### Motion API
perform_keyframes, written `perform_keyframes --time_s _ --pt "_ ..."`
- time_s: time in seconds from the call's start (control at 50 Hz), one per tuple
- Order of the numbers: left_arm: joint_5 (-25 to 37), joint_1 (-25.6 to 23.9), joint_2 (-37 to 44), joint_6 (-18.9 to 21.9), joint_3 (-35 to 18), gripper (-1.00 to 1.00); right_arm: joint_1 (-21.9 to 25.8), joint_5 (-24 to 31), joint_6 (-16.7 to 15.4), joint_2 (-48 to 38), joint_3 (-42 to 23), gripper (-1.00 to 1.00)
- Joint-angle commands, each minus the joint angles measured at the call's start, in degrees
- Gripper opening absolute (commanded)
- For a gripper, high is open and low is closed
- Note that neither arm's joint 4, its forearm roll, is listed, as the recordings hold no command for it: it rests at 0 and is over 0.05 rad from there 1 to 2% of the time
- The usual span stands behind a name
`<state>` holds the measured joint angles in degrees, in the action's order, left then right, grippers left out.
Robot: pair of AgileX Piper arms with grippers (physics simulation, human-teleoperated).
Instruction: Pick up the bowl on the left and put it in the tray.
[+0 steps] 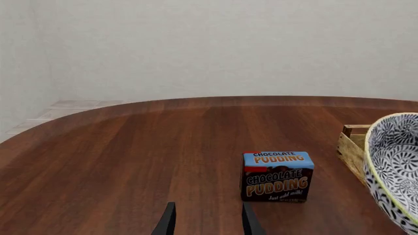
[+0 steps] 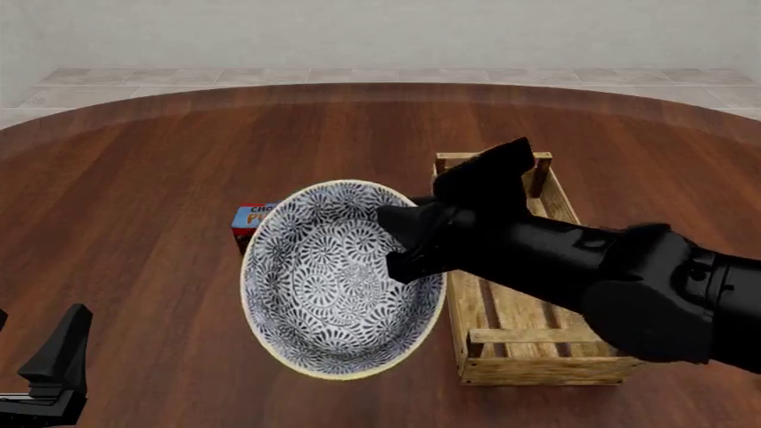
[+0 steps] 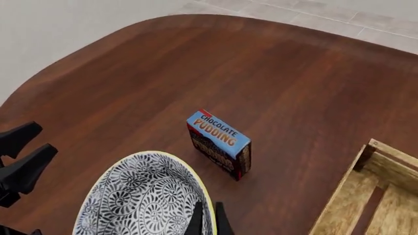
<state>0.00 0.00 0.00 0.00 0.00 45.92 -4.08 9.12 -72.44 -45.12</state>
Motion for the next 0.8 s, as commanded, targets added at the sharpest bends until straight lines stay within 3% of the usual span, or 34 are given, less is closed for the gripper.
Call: perform_keyframes --time_s 0.02,0.8 --pt "0.00 0.00 0.00 0.00 0.00 1.00 -1.86 0.56 0.51 2.71 0.00 -1.00" --pt "0.00 0.00 0.00 0.00 0.00 1.00 -9.24 0.72 3.83 8.36 1.68 -1.00"
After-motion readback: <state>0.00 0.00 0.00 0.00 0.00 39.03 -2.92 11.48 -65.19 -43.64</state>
